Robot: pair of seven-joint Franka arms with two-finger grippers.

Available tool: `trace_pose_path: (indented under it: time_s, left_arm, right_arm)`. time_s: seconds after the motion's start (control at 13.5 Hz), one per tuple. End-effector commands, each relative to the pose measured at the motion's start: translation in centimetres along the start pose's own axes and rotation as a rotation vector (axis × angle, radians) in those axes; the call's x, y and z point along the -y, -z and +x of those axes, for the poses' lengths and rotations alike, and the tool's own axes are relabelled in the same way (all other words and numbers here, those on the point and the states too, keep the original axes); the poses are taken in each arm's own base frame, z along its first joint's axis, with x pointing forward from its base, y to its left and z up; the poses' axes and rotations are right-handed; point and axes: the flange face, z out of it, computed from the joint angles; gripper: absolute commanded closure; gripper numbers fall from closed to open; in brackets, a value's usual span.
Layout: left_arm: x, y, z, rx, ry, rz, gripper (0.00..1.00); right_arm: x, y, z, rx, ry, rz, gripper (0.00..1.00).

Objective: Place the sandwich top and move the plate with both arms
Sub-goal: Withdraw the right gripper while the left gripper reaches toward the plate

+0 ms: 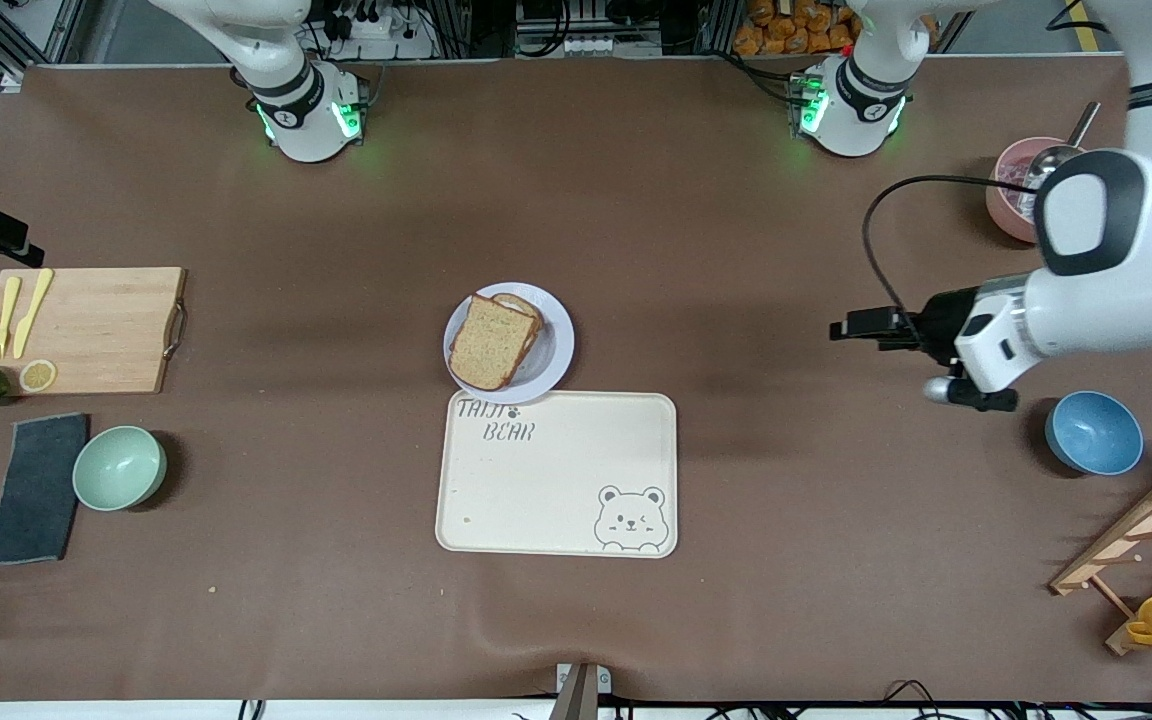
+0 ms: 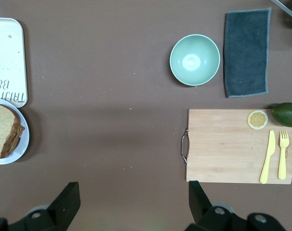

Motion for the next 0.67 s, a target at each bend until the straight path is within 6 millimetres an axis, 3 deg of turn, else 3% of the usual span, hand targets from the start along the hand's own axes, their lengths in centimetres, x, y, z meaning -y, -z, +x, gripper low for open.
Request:
trace_pose_path:
  time_s: [0.0, 0.15, 0.44, 0.59]
  left_arm:
    - [1.8, -6.6, -2.2, -0.052, 0.024, -0.104, 0.00]
    - [1.8, -10.5, -3.2, -0.047, 0.064, -0.202, 0.00]
    - [1.5, -18.8, -2.8, -0.066, -0.013, -0.337, 0.00]
    - [1.6, -22.5, -3.2, -0.095, -0.060, -0.396, 0.00]
  right_arm:
    - [-0.2, 0.2, 0.1, 0.001, -0.017, -0.015, 0.00]
    - [0.1, 0.3, 0.2, -0.008, -0.013, -0.014, 0.00]
    - [0.5, 0.6, 0.0, -0.009, -0.006, -0.018, 0.00]
    - [2.1, 0.6, 0.1, -0.003, 0.023, -0.022, 0.00]
